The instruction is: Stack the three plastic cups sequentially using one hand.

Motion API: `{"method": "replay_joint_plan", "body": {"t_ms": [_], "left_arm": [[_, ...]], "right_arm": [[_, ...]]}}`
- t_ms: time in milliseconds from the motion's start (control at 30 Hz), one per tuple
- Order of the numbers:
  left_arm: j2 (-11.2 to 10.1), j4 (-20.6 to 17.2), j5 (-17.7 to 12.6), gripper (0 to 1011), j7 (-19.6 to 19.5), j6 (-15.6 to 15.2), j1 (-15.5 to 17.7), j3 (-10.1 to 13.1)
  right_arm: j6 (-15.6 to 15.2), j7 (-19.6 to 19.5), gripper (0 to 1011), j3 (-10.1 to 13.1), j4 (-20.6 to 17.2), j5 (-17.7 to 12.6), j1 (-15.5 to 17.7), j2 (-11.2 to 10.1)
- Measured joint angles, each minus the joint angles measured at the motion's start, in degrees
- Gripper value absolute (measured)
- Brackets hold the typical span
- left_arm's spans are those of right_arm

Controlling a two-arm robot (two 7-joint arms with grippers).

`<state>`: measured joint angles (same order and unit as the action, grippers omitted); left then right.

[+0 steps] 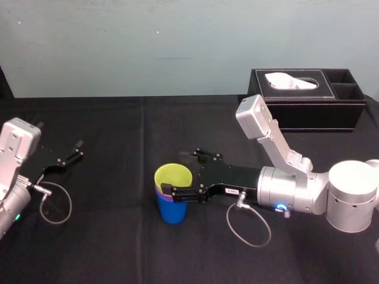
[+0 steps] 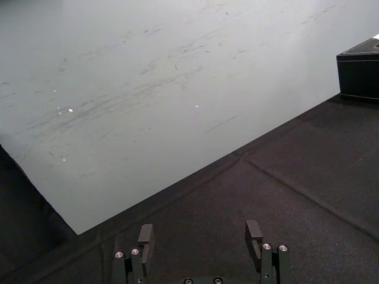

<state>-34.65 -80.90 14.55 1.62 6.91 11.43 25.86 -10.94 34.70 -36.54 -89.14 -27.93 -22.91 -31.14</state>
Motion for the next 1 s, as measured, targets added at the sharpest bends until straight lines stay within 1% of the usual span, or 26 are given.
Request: {"method": "replay_joint_plan", "body": {"t_ms": [33, 67, 600, 800, 1000], "left_arm": [[0.00, 0.00, 0.00, 1010, 0.00, 0.00, 0.00, 0.00], [0.00, 0.00, 0.00, 1010, 0.00, 0.00, 0.00, 0.00], [0.00, 0.00, 0.00, 1010, 0.00, 0.00, 0.00, 0.00], [0.00, 0.00, 0.00, 1010, 0.00, 0.00, 0.00, 0.00], [0.00, 0.00, 0.00, 1010, 0.00, 0.00, 0.00, 0.00]], "right_arm": [[0.00, 0.00, 958, 0.00, -0.01, 0.00, 0.00, -0.01], [-0.01, 0.00, 998, 0.00, -0.01, -0.01, 0.00, -0.01], [0.00, -0.04, 1003, 0.22, -0.30, -0.12, 0.17, -0.09], [1.05, -1.53, 1003, 1.99, -1.88, -0.45, 1.72, -0.93], [3.04, -4.43, 1003, 5.06, -3.53, -0.35, 4.65, -2.41]]}}
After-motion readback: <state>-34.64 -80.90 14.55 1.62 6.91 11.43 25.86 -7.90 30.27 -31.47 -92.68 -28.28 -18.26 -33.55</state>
